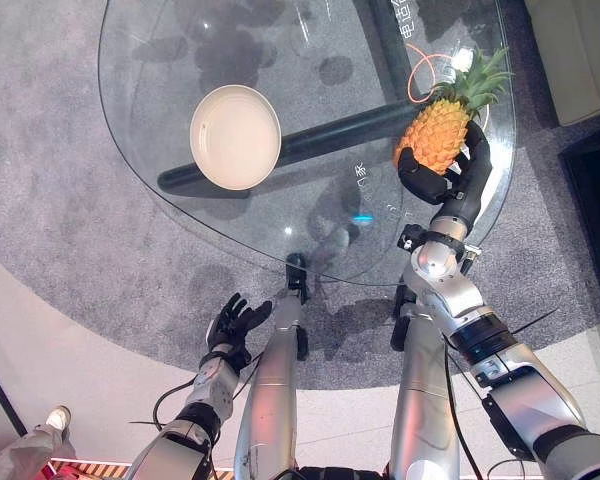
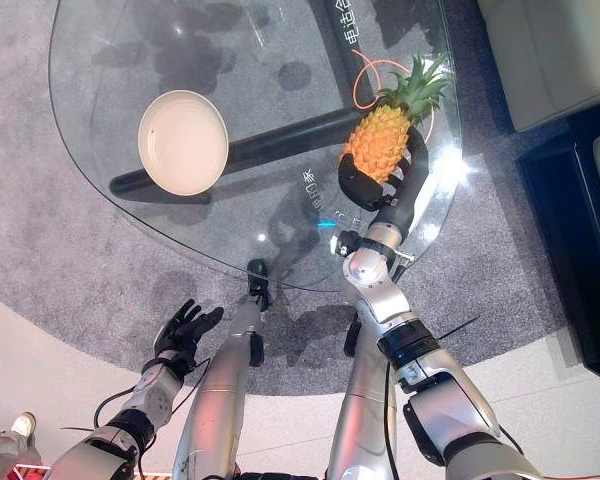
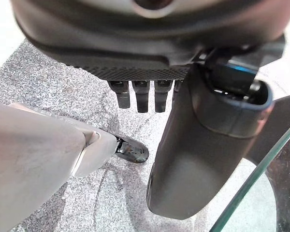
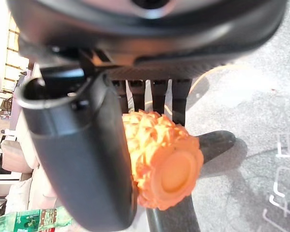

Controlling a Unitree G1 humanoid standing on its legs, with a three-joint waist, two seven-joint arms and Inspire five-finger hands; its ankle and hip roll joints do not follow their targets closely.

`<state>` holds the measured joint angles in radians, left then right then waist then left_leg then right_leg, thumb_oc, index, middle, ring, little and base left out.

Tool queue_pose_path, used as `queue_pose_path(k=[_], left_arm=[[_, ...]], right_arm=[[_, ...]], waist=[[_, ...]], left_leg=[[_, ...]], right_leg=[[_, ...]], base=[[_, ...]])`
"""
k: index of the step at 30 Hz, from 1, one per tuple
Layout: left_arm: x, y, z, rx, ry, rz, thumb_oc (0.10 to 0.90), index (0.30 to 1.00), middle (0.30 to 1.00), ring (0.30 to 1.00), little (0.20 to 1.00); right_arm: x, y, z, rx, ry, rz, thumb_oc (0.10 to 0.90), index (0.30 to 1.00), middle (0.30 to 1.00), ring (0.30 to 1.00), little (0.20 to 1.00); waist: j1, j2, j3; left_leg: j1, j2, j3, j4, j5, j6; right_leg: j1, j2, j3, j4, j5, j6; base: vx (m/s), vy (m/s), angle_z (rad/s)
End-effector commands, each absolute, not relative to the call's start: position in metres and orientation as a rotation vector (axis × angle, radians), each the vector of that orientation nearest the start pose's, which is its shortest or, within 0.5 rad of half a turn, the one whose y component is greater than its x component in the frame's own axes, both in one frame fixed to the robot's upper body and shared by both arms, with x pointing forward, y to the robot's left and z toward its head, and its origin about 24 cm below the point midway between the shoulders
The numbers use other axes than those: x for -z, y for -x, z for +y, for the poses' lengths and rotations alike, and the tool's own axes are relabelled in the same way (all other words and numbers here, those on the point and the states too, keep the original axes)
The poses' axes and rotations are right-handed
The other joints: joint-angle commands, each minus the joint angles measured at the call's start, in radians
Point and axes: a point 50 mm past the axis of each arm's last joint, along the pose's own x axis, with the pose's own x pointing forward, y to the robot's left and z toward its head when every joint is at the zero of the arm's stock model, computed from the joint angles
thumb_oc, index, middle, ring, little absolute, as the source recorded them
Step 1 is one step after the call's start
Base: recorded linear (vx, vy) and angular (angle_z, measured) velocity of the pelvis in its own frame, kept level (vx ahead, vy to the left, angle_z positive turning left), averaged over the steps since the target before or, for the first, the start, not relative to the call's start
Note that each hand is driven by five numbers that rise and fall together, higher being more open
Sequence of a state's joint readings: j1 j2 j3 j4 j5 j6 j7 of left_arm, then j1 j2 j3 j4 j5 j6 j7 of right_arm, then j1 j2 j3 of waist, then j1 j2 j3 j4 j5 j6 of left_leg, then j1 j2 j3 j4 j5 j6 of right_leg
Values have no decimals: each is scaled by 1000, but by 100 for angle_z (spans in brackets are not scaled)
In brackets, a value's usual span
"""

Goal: Pick up the fruit to the plate

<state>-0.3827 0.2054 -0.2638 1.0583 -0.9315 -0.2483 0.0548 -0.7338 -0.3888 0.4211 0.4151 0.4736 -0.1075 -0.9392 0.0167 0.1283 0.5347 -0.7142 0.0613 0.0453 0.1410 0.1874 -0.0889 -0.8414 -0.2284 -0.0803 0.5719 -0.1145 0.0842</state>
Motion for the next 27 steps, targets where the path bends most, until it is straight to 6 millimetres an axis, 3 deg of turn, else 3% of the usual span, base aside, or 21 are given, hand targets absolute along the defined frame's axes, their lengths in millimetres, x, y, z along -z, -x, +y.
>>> queue_pose_path(k=[1, 7, 14, 19, 27], left_arm=[[82, -254, 198, -341, 465, 503, 800, 900, 900, 900, 900], [82, -255, 197, -343, 472, 498, 800, 900, 900, 900, 900], [78, -256, 200, -386, 587, 433, 800, 900, 900, 900, 900], [65, -265, 205, -439, 694, 311, 800, 900, 900, 900, 900], [28, -286, 226, -545, 832, 83, 800, 900, 900, 900, 900]], right_arm=[[-154, -363, -156, 540, 40, -247, 100, 300, 300, 300, 200], [-160, -362, -154, 544, 82, -291, 100, 300, 300, 300, 200], [-183, -357, -152, 567, 223, -455, 100, 300, 300, 300, 200], [-200, -354, -153, 586, 343, -579, 100, 300, 300, 300, 200], [-220, -345, -159, 597, 536, -758, 100, 300, 300, 300, 200]], waist=[[16, 40, -15], [13, 42, -15], [11, 49, -15], [9, 53, -15], [4, 52, -15]], left_leg=[[-10, -72, 30, 95, -92, 34], [-2, -72, 31, 93, -93, 33], [8, -71, 32, 87, -94, 32], [19, -72, 33, 81, -94, 31], [25, -72, 31, 89, -106, 32]], right_leg=[[46, 28, -60, -240, 142, -4], [54, 27, -59, -244, 142, -3], [58, 25, -54, -243, 139, 0], [64, 26, -50, -240, 131, 2], [68, 22, -50, -223, 113, 6]], base=[[0, 0, 0], [0, 0, 0], [0, 5, 0], [-1, 12, 0], [0, 0, 0]])
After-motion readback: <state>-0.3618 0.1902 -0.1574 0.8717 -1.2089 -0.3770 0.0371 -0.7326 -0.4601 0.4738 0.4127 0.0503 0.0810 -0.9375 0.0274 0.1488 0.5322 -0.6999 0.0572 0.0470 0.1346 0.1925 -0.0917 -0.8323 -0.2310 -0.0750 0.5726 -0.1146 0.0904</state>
